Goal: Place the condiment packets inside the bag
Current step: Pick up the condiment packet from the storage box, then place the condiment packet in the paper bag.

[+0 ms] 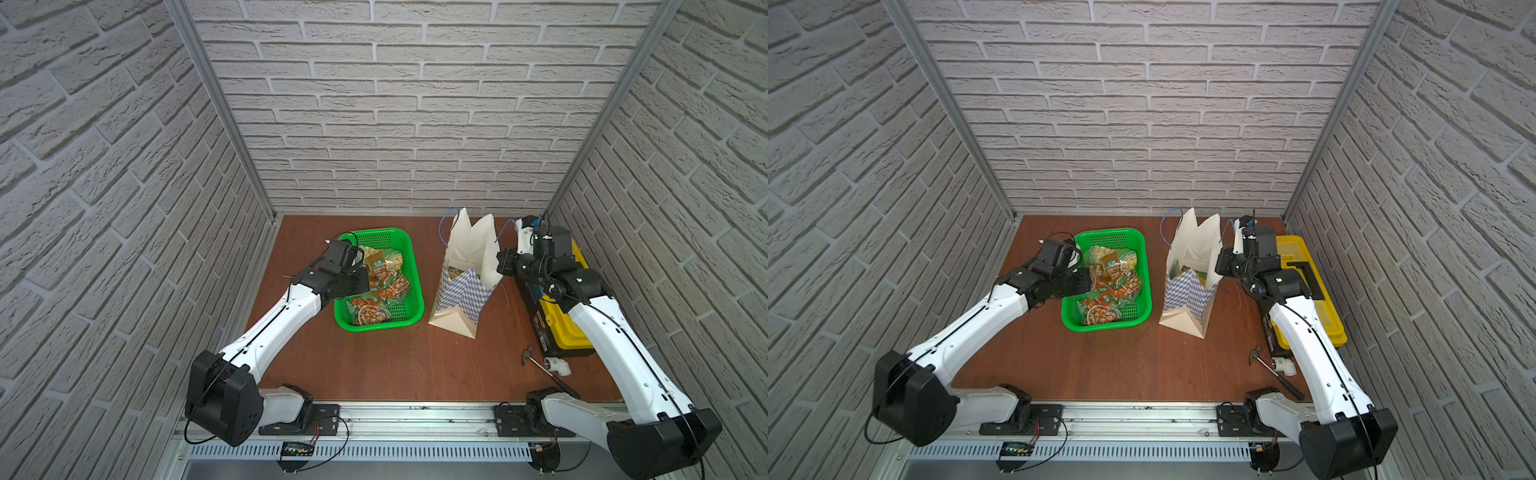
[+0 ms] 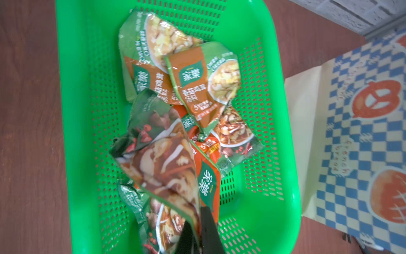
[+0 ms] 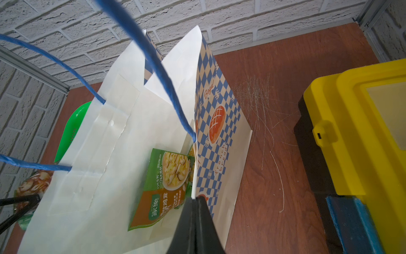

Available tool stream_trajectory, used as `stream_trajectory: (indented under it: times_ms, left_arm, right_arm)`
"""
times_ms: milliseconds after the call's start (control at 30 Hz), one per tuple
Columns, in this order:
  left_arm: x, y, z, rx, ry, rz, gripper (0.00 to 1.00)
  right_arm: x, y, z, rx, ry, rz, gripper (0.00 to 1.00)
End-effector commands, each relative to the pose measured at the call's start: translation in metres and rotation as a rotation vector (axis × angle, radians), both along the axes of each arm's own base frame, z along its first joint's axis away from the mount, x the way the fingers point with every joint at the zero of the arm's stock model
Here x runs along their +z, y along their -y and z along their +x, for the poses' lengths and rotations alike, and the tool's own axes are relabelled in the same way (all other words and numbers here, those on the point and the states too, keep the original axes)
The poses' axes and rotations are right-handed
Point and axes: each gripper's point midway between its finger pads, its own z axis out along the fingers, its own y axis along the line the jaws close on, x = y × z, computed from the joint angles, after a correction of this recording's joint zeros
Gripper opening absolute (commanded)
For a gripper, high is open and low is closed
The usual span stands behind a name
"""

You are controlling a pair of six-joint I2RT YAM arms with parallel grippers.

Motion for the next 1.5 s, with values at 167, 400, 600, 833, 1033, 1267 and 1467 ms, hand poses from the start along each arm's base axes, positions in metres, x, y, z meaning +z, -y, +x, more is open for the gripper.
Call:
stream_trajectory:
  times_ms: [167,400,600,833,1033,1267,1467]
  left_arm:
    - [0.125,0.044,-0.008,-0.134,0.315,-0.085,0.0]
    - [0.21,0.09,-0.032,-0.263,0.525,-0.172,0.0]
    - [0.254,0.124,-0.049,-0.367,0.649,-0.264,0.0]
    - [0.282,0.17,-0.065,-0.505,0.711,-0.29,0.0]
    - [0.286,0.201,-0.063,-0.574,0.722,-0.274,0.0]
    - [0.25,0.229,-0.033,-0.592,0.641,-0.151,0.0]
    - [0.207,0.238,-0.003,-0.556,0.537,-0.041,0.0]
  right_arm:
    - [-0.012,0.002,-0.005,0.003,-0.032,-0.012,0.03]
    - [-0.005,0.004,-0.006,-0.002,-0.025,-0.019,0.03]
    - [0.008,0.001,-0.008,0.0,0.004,0.006,0.03]
    - [0.019,-0.007,-0.012,0.022,0.048,0.071,0.03]
    - [0.02,-0.009,-0.013,0.025,0.056,0.088,0.03]
    - [0.018,-0.008,-0.015,0.021,0.054,0.085,0.03]
    - [0.019,-0.005,-0.019,0.016,0.058,0.078,0.03]
